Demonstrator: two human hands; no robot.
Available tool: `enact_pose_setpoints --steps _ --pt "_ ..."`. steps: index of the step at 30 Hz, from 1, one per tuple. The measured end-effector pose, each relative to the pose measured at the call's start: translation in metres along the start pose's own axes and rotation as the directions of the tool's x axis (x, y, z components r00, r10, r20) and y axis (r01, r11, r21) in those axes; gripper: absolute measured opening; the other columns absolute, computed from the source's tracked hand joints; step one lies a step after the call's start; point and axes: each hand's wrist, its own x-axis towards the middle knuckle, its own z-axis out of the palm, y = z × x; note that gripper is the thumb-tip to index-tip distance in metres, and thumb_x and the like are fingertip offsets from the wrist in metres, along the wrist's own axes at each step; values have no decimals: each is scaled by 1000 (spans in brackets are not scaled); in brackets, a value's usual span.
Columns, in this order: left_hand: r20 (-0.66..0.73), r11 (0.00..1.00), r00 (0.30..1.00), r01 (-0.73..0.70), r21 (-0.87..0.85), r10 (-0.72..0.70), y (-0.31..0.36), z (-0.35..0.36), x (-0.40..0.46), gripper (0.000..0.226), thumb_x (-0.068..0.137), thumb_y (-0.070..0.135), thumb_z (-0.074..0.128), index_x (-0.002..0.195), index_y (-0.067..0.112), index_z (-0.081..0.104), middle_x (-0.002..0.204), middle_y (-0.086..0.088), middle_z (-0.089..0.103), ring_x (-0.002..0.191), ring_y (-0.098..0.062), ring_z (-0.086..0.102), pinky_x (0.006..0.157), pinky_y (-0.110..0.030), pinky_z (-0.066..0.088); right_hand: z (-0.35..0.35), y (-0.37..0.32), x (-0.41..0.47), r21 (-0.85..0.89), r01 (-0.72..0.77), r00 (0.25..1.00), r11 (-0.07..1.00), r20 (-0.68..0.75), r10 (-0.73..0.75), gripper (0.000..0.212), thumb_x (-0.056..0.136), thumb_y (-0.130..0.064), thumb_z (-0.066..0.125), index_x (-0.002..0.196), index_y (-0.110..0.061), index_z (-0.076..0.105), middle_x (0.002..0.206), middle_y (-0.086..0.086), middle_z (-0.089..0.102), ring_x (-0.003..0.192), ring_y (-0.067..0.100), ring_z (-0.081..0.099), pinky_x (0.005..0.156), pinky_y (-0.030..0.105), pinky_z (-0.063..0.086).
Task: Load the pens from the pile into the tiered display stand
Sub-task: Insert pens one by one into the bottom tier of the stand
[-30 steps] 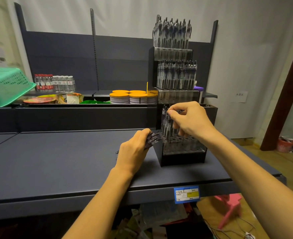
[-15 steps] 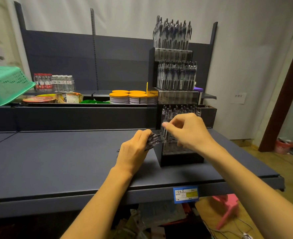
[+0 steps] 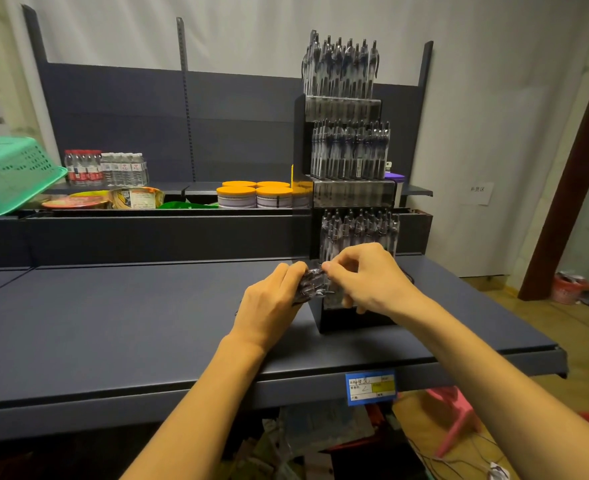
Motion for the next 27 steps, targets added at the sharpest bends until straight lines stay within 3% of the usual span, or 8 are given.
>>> enact_pose_setpoints --steps 3,8,15,18,22,27 --pt "-4 1000 1000 3 -14 -3 0 0 1 21 89 27 46 103 13 44 77 -11 61 51 -24 55 41 -29 48 -1 0 0 67 -1 1000 998 -31 3 18 96 -22 57 87 -9 65 70 13 68 47 12 62 40 16 44" --pt "-17 999 999 40 -15 -41 0 0 -1 22 88 28 47 105 14 46 77 -10 64 52 -25 58 40 -29 48 0 -2 -1 171 -5 996 985 -84 20 18 98 -19 53 87 -10 63 56 4 61 41 8 58 39 18 43" --pt "-35 994 993 109 6 -109 -2 1 -1 10 88 26 48 94 19 45 71 -6 61 46 -26 51 35 -27 42 -31 -2 12 448 95 898 889 -423 118 17 101 -19 42 84 -19 47 79 3 61 39 11 57 32 20 38" --pt "-26 994 994 107 17 -107 -4 2 -2 9 87 22 52 92 18 45 70 -6 60 45 -26 50 34 -28 40 -43 -3 15 424 164 855 891 -511 85 19 103 -20 40 84 -23 43 84 5 62 39 11 54 33 20 39" --pt "-18 994 995 101 36 -100 -5 3 -3 25 80 11 65 88 17 43 66 -7 57 41 -27 46 33 -28 37 -49 -5 18 358 204 814 911 -579 45 20 103 -21 39 84 -27 40 81 1 61 39 10 52 34 22 41" --pt "-3 994 995 104 22 -103 -6 2 -3 25 79 9 66 87 17 43 67 -6 57 42 -25 46 33 -28 38 -45 -3 19 228 192 807 954 -590 -22 12 103 -23 40 97 -13 44 80 -1 59 40 6 54 36 22 45"
